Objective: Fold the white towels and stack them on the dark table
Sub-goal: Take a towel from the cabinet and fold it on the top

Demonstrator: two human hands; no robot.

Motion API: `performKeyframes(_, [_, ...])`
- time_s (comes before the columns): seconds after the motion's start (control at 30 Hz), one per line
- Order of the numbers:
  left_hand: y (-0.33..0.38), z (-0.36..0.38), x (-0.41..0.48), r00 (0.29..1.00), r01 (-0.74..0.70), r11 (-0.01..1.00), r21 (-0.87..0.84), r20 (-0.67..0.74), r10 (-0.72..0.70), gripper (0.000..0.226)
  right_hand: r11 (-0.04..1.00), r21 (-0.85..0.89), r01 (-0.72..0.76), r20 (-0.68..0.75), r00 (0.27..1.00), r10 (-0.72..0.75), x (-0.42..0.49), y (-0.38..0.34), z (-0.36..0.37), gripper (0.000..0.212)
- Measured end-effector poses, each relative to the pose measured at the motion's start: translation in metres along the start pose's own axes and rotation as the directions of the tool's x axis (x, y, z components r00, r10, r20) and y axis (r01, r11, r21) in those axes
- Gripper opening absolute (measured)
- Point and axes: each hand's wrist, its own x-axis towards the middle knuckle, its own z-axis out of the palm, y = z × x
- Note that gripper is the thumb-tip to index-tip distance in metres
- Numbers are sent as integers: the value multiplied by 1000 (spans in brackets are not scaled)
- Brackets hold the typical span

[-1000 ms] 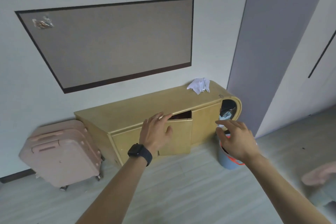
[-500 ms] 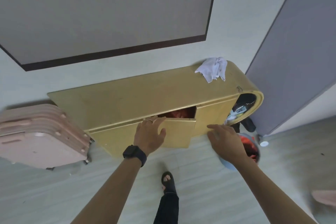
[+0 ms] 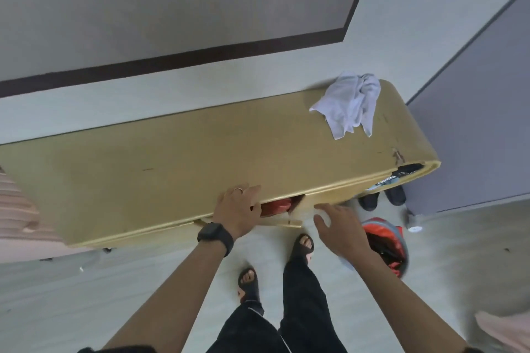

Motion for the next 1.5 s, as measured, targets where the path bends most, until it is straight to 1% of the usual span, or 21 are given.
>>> performKeyframes(0.1, [19,4,57,1000,8,1000,12,12,-8,52,998,-59,9,23,1000,-7,64,20,-16,38])
performKeyframes(0.2, [43,16,104,996,82,996,-24,24,-82,55,995,-103,10,48,999,-5,128,46,-37,38])
performKeyframes(0.27, [56,27,133,992,123,992,-33,25,-122,57,992,-128,18,29,999,-15,170,65,-48,39])
performKeyframes(0.37, [66,44,174,981,184,983,-23,73,-182,63,970,-238,52,-4,999,-54,226,89,-59,45])
performKeyframes(0.5, [71,70,195,959,247,969,1,143,-244,67,913,-376,157,55,988,-147,275,110,-62,54])
performKeyframes(0.6, [67,90,199,939,294,956,18,183,-292,67,884,-414,216,87,976,-198,295,124,-58,48])
performKeyframes(0.73, [64,100,198,934,302,952,43,186,-305,68,917,-342,207,27,977,-211,309,129,-52,34])
performKeyframes(0.83, [65,93,200,926,304,951,49,221,-307,66,915,-324,239,25,969,-245,316,124,-62,30])
performKeyframes(0.87, [66,87,201,921,304,951,50,241,-307,66,922,-301,245,0,966,-257,317,119,-69,28])
performKeyframes(0.93, [70,71,203,907,304,951,56,290,-307,69,948,-182,260,-127,950,-285,315,102,-90,18])
performKeyframes(1.0, [78,50,206,903,321,947,17,296,-311,70,945,-49,322,-257,911,-323,307,83,-116,13])
performKeyframes(1.07, [92,24,207,932,323,942,-92,202,-300,72,915,47,400,-345,866,-361,295,62,-145,8])
performKeyframes(1.1, [101,9,207,954,289,944,-157,126,-271,74,901,93,423,-366,856,-364,287,52,-159,7])
performKeyframes(1.17, [123,-25,206,984,155,954,-257,-50,-173,78,870,180,459,-364,853,-375,270,30,-187,7])
performKeyframes(1.23, [147,-62,202,973,5,957,-289,-220,-71,81,829,248,502,-337,846,-412,252,11,-210,6])
performKeyframes(1.3, [168,-96,195,946,-100,948,-303,-323,-4,78,769,326,550,-330,828,-452,236,-6,-226,6])
performKeyframes(1.33, [175,-110,192,937,-135,942,-306,-349,21,71,737,372,564,-327,823,-464,229,-13,-232,7])
performKeyframes(1.4, [182,-128,184,917,-178,944,-280,-394,56,48,685,464,562,-315,827,-465,219,-26,-240,8])
performKeyframes(1.43, [181,-135,179,905,-184,946,-268,-421,56,37,667,496,556,-314,831,-459,215,-32,-242,9])
performKeyframes(1.5, [177,-145,166,896,-169,942,-292,-444,23,26,647,536,543,-320,839,-439,208,-41,-246,10])
